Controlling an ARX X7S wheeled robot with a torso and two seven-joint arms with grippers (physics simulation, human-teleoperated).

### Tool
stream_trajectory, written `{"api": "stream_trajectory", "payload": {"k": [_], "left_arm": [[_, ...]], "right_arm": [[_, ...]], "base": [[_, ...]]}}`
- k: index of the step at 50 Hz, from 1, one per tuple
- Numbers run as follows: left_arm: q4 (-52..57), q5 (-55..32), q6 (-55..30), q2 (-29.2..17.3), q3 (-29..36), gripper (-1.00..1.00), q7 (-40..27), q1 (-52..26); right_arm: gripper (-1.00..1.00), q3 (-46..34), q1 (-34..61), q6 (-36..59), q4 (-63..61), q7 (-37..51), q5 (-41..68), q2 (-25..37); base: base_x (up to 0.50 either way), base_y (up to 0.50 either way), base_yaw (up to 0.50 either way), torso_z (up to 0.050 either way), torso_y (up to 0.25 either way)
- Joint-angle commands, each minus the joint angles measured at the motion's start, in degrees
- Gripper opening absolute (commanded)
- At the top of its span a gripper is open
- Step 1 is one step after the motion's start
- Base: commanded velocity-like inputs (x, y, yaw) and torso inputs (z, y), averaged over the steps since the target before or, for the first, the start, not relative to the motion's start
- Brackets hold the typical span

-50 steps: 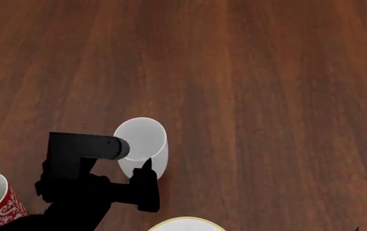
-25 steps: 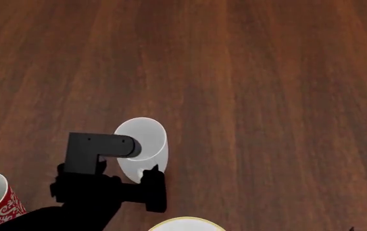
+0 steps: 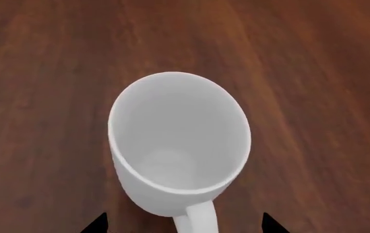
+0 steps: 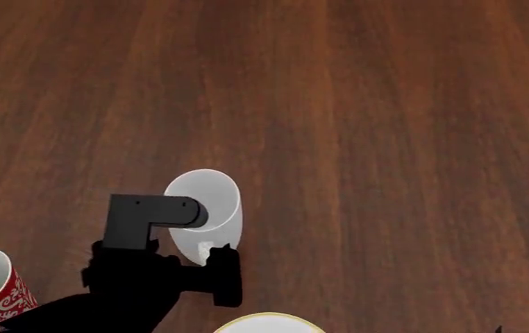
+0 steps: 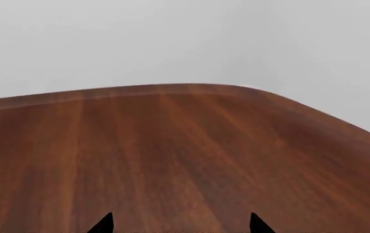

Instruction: Put the white mug on the plate.

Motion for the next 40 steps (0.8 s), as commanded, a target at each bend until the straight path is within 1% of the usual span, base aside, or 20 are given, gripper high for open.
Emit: {"api": "stream_trajectory", "payload": {"k": [1,11,19,34,38,39,40], "left_arm": [[-5.6,-0.4,2.8,0.1,1.1,1.0,1.0,-1.5],[-11.5,-0.9,5.7,0.5,2.3,1.0,2.9,-3.0],[-12.9,-1.9,6.6,0.4,3.2,1.0,3.1,-3.1],[-12.1,-3.7,7.2,-0.5,4.6,1.0,2.8,-2.6],[-9.5,-3.9,7.4,-1.0,5.1,1.0,1.8,-1.8],[-8.9,-3.8,7.3,-1.2,5.4,-1.0,1.5,-1.7],[-8.5,-4.0,7.1,-1.3,5.4,-1.0,1.3,-1.7]], "right_arm": [[1.0,-0.4,0.3,-0.2,0.7,0.0,0.0,0.1],[1.0,-1.0,0.9,0.2,1.2,0.2,0.1,0.3],[1.0,-1.4,1.3,0.6,1.2,0.3,0.1,0.5],[1.0,-1.6,1.1,0.7,0.7,0.7,0.2,0.9],[1.0,-1.6,1.0,0.6,0.6,0.7,0.3,0.9],[1.0,-1.6,0.9,0.6,0.6,0.7,0.3,1.0],[1.0,-1.6,0.9,0.6,0.5,0.7,0.4,1.0]], "base": [[0.0,0.0,0.0,0.0,0.0],[0.0,0.0,0.0,0.0,0.0],[0.0,0.0,0.0,0.0,0.0],[0.0,0.0,0.0,0.0,0.0],[0.0,0.0,0.0,0.0,0.0],[0.0,0.0,0.0,0.0,0.0],[0.0,0.0,0.0,0.0,0.0]]}}
